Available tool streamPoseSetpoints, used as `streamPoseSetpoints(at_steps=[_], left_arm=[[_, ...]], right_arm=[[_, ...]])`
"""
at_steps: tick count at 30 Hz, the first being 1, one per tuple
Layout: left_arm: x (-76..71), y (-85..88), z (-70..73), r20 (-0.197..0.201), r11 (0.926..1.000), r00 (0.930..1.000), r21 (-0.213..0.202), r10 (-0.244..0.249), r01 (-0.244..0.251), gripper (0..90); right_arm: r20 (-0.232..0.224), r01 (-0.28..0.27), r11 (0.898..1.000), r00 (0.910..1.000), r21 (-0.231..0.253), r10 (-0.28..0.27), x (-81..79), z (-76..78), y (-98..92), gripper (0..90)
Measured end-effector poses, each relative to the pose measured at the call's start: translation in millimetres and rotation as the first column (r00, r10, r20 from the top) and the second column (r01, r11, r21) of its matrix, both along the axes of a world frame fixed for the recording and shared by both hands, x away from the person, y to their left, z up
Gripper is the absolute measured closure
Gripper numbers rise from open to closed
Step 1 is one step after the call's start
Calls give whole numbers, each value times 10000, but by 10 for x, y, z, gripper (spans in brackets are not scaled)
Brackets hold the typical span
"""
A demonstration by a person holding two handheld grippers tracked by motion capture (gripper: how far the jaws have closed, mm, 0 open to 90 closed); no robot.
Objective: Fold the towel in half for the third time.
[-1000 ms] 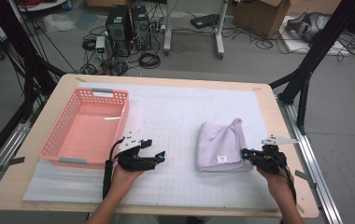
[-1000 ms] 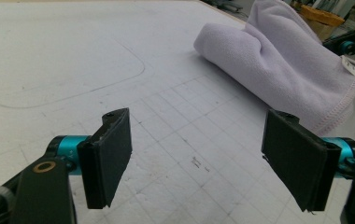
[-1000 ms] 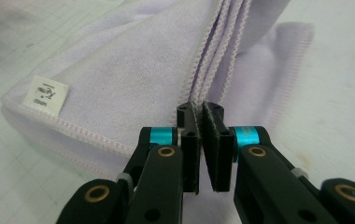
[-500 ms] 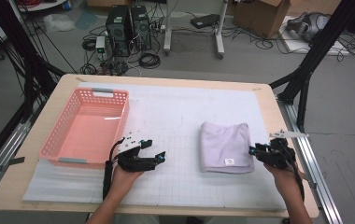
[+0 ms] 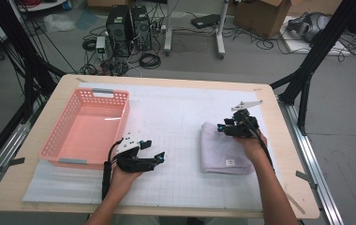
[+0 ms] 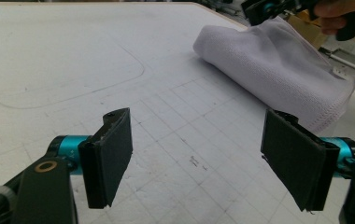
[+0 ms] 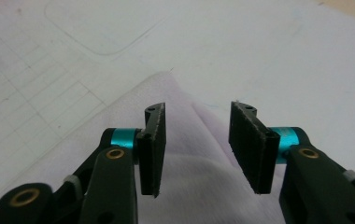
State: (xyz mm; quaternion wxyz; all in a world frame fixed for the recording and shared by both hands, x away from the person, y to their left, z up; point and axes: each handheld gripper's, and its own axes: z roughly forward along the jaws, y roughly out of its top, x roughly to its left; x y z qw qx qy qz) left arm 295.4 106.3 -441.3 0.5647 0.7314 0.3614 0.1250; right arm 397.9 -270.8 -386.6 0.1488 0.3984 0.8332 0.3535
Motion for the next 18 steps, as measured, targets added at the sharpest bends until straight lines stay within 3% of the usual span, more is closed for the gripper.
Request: streamPoseSetpoints(at_steps=[4,7,9,11,15,17,18], left_arm=[[1,19,1,-1,10000,10000,-27,38,-38,256],[6,28,-12,-67,10000,10000,9,62,-62,260],[5,30,-17,-89,10000,9999,14,75,-75,260],[5,31,-17,-95,10000,9999,13,83,-83,263],[5,21,-20,-88,10000,10000,66,35,-35,262],[5,29,-17,-87,10000,10000,46,29,-28,263],[5,34,-14,-71,10000,9999,-31,72,-72,263]], right_arm=[[-930,-128,9969,9957,-779,55,151,-163,156,576],[-1215,-226,9962,9925,-843,122,195,-239,217,770],[-962,-318,9923,9952,-1197,202,188,-221,257,834],[-378,-510,9907,9982,-1262,466,169,-162,298,843],[590,-1230,9856,9897,-1165,1305,133,-80,427,834],[751,-1118,9873,9898,-1132,1207,133,-98,493,754],[840,-833,9901,9921,-1132,931,142,-117,510,653]])
